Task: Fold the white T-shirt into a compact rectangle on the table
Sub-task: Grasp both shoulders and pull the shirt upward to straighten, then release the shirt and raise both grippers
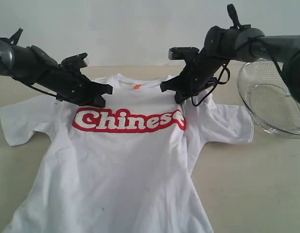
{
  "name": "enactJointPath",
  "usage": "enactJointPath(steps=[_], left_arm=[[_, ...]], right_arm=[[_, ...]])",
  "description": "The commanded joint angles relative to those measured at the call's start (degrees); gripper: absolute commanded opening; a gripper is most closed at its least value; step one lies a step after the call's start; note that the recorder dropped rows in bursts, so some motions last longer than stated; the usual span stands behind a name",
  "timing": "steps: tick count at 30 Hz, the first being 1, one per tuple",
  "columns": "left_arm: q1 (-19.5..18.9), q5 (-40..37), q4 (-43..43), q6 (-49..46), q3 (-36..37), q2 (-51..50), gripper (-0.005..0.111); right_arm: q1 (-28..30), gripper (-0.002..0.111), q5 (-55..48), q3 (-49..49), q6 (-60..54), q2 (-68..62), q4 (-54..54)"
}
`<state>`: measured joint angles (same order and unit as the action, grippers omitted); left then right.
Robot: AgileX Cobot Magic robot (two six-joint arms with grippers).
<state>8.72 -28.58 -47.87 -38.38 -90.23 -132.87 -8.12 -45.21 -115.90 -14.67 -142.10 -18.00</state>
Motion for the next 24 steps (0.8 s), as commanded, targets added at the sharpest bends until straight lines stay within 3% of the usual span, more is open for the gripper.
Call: enactJointPath(steps=[1, 3, 10, 13, 20, 24], left_arm=[[-0.1, 2.1, 1.5, 2.6, -2.2, -1.2, 0.004], [-0.1, 2.3, 2.5, 3.5, -3.9, -1.9, 0.004], [-0.4, 1.0, 6.0, 9.1, -10.3, -4.8, 0.004], [-0.5, -6.6, 8.5, 8.6, -12.5, -3.2, 0.004], [-1.6, -14.9, 14.3, 7.0, -12.5, 5.7, 0.004], [-1.6, -23.0, 14.3, 5.0, -11.5, 8.5, 0.004]], right_arm=[[1.6, 0.0, -0.8, -7.5, 3.6, -6.2, 3.1], [2.1, 0.0, -2.9, -12.5, 8.3, -8.6, 8.3], [3.0, 0.0, -7.4, -21.3, 8.2, -9.8, 8.2], [3.0, 0.0, -11.1, -23.4, 4.8, -6.9, 7.8], [3.0, 0.0, -24.8, -23.7, 2.6, 0.3, 8.0], [3.0, 0.0, -24.8, -22.1, 2.6, 0.9, 7.5]])
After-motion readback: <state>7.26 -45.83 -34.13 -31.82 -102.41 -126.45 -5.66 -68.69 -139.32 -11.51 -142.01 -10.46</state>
